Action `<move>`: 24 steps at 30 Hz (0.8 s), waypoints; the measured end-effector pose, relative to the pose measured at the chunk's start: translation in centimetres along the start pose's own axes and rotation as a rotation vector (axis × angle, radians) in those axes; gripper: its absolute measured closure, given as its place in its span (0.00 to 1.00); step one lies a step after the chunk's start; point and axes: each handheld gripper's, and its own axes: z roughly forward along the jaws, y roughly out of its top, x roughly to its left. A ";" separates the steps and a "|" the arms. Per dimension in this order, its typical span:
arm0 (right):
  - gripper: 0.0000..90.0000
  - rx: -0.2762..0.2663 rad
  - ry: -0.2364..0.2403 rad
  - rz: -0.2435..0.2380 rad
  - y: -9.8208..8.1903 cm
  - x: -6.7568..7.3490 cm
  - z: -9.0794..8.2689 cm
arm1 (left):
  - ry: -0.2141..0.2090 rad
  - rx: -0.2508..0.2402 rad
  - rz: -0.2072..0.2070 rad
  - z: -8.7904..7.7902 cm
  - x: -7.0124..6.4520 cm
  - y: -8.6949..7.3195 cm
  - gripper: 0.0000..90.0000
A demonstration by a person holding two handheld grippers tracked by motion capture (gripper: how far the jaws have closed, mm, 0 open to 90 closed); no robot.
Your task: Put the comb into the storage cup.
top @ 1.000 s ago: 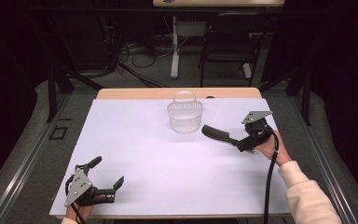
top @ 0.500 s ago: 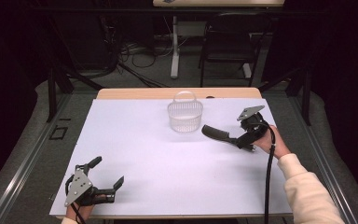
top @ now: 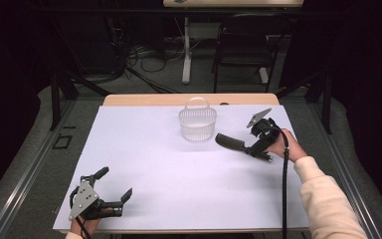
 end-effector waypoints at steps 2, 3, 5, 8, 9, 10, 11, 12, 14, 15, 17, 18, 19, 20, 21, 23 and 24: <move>0.01 0.012 -0.002 -0.020 0.2 0.0 0.2 | 0.000 0.000 -0.001 0.0 0.0 0.0 0.00; 0.01 0.026 0.003 -0.026 0.3 0.1 0.3 | 0.000 0.000 -0.001 0.0 0.0 0.0 0.00; 0.01 0.054 0.002 -0.033 0.4 0.2 0.5 | -0.001 0.000 -0.001 0.0 0.0 0.0 0.00; 0.06 0.082 0.001 -0.049 0.6 0.3 0.7 | -0.002 0.001 -0.002 0.0 0.0 0.0 0.00; 0.06 0.082 0.001 -0.049 0.6 0.3 0.7 | -0.002 0.001 -0.002 0.0 0.0 0.0 0.00; 0.10 0.109 0.007 -0.063 0.7 0.3 0.9 | -0.003 0.000 -0.002 0.0 0.0 0.0 0.00; 0.15 0.104 -0.004 -0.070 0.7 0.4 1.1 | -0.004 0.001 -0.003 0.0 0.0 0.0 0.00; 0.17 0.119 -0.001 -0.075 0.7 0.4 1.1 | -0.004 0.001 -0.003 0.0 0.0 0.0 0.00; 0.20 0.131 -0.004 -0.084 0.8 0.4 1.3 | -0.006 0.003 -0.002 0.0 0.0 0.0 0.00; 0.24 0.156 0.000 -0.092 0.9 0.5 1.3 | -0.006 0.003 -0.002 0.0 0.0 0.0 0.00; 0.30 0.172 -0.007 -0.100 0.9 0.6 1.6 | -0.005 0.002 -0.003 0.0 0.0 0.0 0.00; 0.30 0.172 -0.007 -0.100 0.9 0.6 1.6 | -0.005 0.002 -0.003 0.0 0.0 0.0 0.00; 0.38 0.202 -0.005 -0.110 1.0 0.6 1.8 | -0.005 0.002 -0.002 0.0 0.0 0.0 0.00; 0.41 0.247 -0.005 -0.122 1.2 0.6 1.7 | -0.005 0.002 -0.002 0.0 0.0 0.0 0.00; 0.47 0.218 -0.001 -0.125 1.1 0.6 2.0 | -0.007 0.001 -0.003 0.0 0.0 0.0 0.00; 0.49 0.229 0.005 -0.129 1.1 0.7 2.1 | -0.007 0.001 -0.003 0.0 0.0 0.0 0.00; 0.54 0.249 0.004 -0.131 1.2 0.8 2.4 | -0.008 0.000 -0.005 0.0 0.0 0.0 0.00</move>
